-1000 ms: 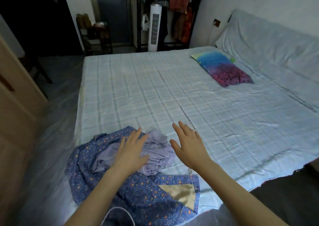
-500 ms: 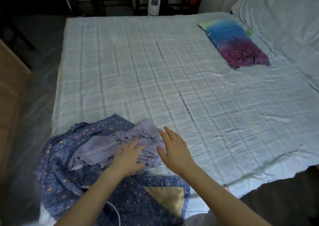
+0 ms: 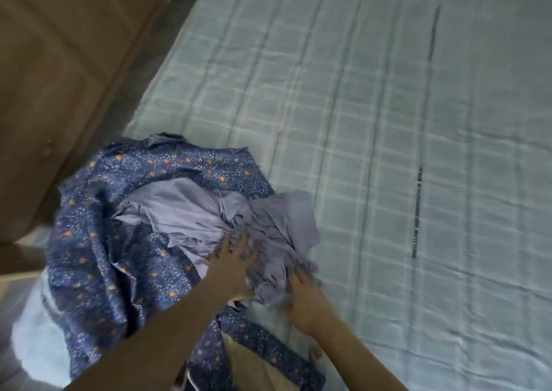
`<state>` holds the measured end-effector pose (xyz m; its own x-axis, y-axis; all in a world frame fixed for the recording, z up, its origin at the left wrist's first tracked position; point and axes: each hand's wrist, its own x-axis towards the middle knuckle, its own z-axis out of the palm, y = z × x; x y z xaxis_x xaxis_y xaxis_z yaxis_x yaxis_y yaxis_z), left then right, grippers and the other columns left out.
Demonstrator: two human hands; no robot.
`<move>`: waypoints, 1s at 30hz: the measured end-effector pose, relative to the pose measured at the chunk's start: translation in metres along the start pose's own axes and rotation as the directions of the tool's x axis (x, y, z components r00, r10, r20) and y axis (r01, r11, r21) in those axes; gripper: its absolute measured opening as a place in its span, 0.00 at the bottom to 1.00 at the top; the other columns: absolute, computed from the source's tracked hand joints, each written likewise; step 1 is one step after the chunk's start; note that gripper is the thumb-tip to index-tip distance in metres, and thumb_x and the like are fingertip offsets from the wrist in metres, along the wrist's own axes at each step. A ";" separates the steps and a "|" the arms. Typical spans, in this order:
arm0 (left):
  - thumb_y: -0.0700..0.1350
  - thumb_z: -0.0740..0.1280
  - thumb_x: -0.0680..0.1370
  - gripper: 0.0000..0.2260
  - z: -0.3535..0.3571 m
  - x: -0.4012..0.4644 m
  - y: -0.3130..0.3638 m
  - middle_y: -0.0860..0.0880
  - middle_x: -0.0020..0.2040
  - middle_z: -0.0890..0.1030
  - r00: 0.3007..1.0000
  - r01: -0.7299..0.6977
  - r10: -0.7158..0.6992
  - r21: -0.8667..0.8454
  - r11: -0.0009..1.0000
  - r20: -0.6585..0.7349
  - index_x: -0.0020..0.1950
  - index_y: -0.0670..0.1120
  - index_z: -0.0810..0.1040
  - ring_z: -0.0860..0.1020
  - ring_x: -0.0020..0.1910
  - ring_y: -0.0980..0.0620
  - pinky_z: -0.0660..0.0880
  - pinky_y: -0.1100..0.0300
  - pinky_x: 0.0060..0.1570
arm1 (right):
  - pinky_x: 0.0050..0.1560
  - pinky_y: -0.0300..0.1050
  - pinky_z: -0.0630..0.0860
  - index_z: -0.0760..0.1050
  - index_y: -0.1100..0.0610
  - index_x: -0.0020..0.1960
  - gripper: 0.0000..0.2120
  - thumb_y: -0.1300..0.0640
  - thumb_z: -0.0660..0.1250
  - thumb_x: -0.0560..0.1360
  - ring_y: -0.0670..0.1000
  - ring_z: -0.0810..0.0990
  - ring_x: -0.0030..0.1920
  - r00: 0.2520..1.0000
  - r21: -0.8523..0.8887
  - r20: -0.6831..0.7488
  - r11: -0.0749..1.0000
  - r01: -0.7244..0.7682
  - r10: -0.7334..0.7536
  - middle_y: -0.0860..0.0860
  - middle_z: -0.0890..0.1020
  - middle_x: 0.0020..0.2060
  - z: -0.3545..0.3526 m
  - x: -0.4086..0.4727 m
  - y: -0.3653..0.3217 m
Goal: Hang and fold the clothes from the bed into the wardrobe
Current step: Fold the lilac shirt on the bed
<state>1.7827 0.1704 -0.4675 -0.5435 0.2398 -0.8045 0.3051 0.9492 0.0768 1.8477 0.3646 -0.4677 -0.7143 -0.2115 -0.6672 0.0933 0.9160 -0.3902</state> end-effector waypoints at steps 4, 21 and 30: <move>0.67 0.66 0.72 0.46 0.006 0.007 -0.001 0.48 0.78 0.32 0.998 0.019 -0.019 0.015 1.000 -0.056 0.79 0.58 0.40 0.36 0.76 0.34 0.51 0.35 0.72 | 0.56 0.53 0.78 0.45 0.64 0.77 0.72 0.38 0.80 0.47 0.61 0.75 0.66 0.994 -0.123 0.018 0.987 -0.104 0.107 0.64 0.72 0.68 0.028 0.025 0.001; 0.37 0.60 0.79 0.22 -0.029 -0.090 -0.025 0.39 0.60 0.79 0.979 -0.012 -0.067 -0.378 0.926 -0.194 0.73 0.51 0.69 0.79 0.56 0.39 0.75 0.52 0.52 | 0.55 0.47 0.73 0.64 0.54 0.69 0.22 0.48 0.63 0.77 0.58 0.77 0.58 0.999 -0.033 0.017 0.998 -0.048 0.048 0.57 0.75 0.60 -0.062 -0.071 0.009; 0.39 0.56 0.81 0.15 -0.062 -0.188 -0.050 0.39 0.55 0.81 0.891 -0.107 -0.010 -0.232 0.967 -0.453 0.66 0.45 0.73 0.77 0.45 0.41 0.73 0.54 0.43 | 0.40 0.48 0.76 0.78 0.53 0.42 0.04 0.58 0.67 0.68 0.53 0.80 0.42 0.931 0.077 -0.329 0.987 -0.141 0.159 0.50 0.82 0.39 -0.123 -0.221 0.018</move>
<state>1.8212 0.0901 -0.2841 -0.8417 0.2966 -0.4512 0.1718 0.9393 0.2968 1.9217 0.4697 -0.2488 -0.8784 0.0609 -0.4739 0.2464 0.9075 -0.3401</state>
